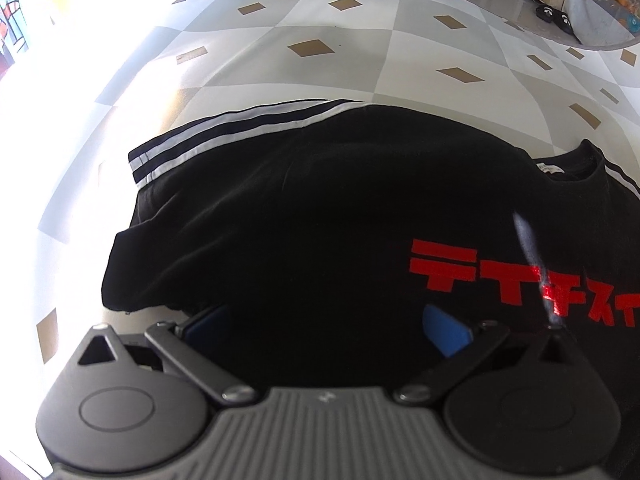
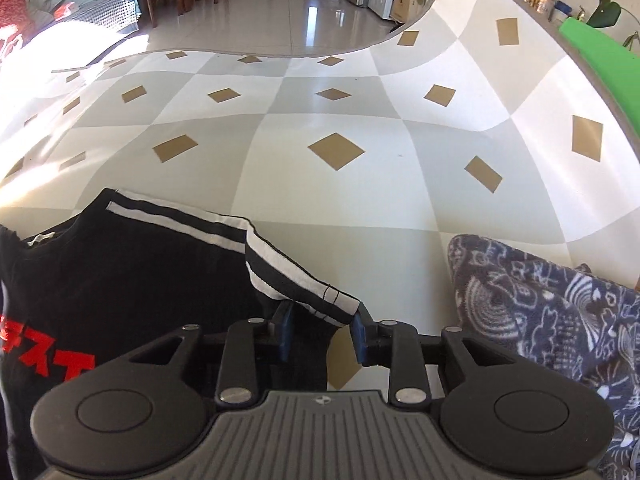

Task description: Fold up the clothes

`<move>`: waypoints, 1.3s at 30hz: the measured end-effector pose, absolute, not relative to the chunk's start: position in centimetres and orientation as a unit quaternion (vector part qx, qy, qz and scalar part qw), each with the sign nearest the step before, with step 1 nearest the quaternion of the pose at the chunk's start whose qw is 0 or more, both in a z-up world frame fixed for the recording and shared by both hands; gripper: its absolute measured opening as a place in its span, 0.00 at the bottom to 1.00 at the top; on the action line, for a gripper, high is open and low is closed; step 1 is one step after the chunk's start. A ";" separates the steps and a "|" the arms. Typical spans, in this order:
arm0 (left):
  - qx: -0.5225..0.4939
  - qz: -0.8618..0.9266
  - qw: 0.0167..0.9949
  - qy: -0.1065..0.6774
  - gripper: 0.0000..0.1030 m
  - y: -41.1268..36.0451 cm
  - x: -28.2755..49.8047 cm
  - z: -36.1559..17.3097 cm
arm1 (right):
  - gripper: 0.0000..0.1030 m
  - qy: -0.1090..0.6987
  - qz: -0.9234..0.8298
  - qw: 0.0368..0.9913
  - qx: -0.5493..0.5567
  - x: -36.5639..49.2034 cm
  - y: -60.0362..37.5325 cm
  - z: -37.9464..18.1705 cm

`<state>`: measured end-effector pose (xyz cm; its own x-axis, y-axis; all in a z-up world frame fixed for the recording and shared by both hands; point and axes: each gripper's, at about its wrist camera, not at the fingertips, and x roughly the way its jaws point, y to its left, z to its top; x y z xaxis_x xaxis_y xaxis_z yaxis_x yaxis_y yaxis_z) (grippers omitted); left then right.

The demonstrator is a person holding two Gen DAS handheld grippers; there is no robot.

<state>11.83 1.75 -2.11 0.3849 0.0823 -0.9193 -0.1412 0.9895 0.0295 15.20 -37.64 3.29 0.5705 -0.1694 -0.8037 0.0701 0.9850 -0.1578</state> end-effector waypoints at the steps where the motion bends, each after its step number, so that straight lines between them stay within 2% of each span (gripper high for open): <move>1: -0.027 0.069 0.831 0.551 1.00 1.8 11.9 -2.1 | 0.31 0.456 -0.079 0.885 -0.059 15.2 -37.8 3.4; 11: -0.019 0.096 0.834 0.544 1.00 2.1 12.1 -1.8 | 0.44 0.432 -0.063 0.900 -0.021 15.5 -38.0 4.8; 25: -0.019 0.098 0.831 0.547 1.00 2.0 12.4 -1.9 | 0.48 0.440 0.068 0.896 -0.003 17.5 -31.1 3.8; 39: -0.024 0.088 0.835 0.543 1.00 1.7 12.6 -1.7 | 0.49 0.448 0.114 0.887 -0.005 20.3 -25.3 2.2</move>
<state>12.62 1.70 -1.74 0.3945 0.1213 -0.9108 -0.1729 0.9833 0.0560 20.32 -25.34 2.22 0.5732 0.1983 -0.7951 -0.2077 0.9737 0.0931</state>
